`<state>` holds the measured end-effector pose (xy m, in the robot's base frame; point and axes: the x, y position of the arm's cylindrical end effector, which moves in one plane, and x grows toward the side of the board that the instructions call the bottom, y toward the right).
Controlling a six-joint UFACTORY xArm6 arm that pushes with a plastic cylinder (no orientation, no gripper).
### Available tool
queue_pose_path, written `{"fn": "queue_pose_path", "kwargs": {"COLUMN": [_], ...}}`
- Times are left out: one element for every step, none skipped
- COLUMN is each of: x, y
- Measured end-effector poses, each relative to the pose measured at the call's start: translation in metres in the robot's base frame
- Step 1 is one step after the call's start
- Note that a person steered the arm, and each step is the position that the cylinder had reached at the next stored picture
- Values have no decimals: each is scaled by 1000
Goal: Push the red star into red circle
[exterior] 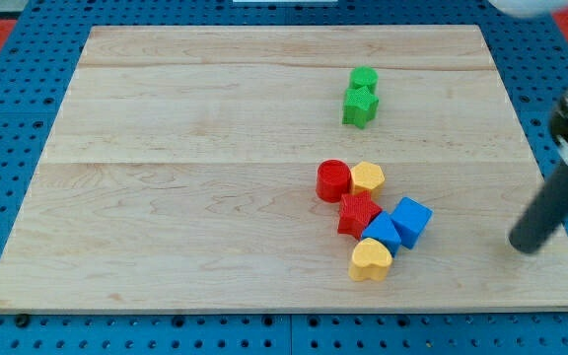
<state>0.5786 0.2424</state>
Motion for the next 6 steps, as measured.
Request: {"fn": "queue_pose_path", "kwargs": {"x": [38, 29, 4, -15, -32, -47], "y": [-27, -75, -124, -145, -161, -176]}}
